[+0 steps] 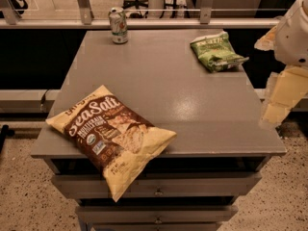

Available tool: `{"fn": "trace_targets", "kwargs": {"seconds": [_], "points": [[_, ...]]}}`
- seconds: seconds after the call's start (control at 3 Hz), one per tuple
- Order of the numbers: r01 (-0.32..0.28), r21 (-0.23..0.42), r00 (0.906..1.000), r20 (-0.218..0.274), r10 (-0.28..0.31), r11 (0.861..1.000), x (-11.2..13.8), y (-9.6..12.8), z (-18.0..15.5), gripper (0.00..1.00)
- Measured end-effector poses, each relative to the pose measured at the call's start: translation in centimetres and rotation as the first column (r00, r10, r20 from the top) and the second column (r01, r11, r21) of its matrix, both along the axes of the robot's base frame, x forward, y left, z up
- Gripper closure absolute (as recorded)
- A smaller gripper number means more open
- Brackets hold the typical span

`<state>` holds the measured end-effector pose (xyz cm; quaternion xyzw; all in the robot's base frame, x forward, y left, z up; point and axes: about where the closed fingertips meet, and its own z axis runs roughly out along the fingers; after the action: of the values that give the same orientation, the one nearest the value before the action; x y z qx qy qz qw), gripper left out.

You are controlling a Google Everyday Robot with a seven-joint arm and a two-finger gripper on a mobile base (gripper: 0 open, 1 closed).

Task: Move green jalapeno chip bag near brown chip bag

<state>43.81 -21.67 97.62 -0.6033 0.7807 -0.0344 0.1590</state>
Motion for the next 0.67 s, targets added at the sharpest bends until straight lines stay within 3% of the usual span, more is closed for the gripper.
{"fn": "trace_targets", "kwargs": {"seconds": [0.33, 0.67], "points": [[0.0, 0.0, 1.0, 0.0, 0.0, 1.0, 0.0, 0.0, 0.0, 0.0], [-0.009, -0.012, 0.9994, 0.033, 0.009, 1.0, 1.4, -0.8, 0.1, 0.0]]}}
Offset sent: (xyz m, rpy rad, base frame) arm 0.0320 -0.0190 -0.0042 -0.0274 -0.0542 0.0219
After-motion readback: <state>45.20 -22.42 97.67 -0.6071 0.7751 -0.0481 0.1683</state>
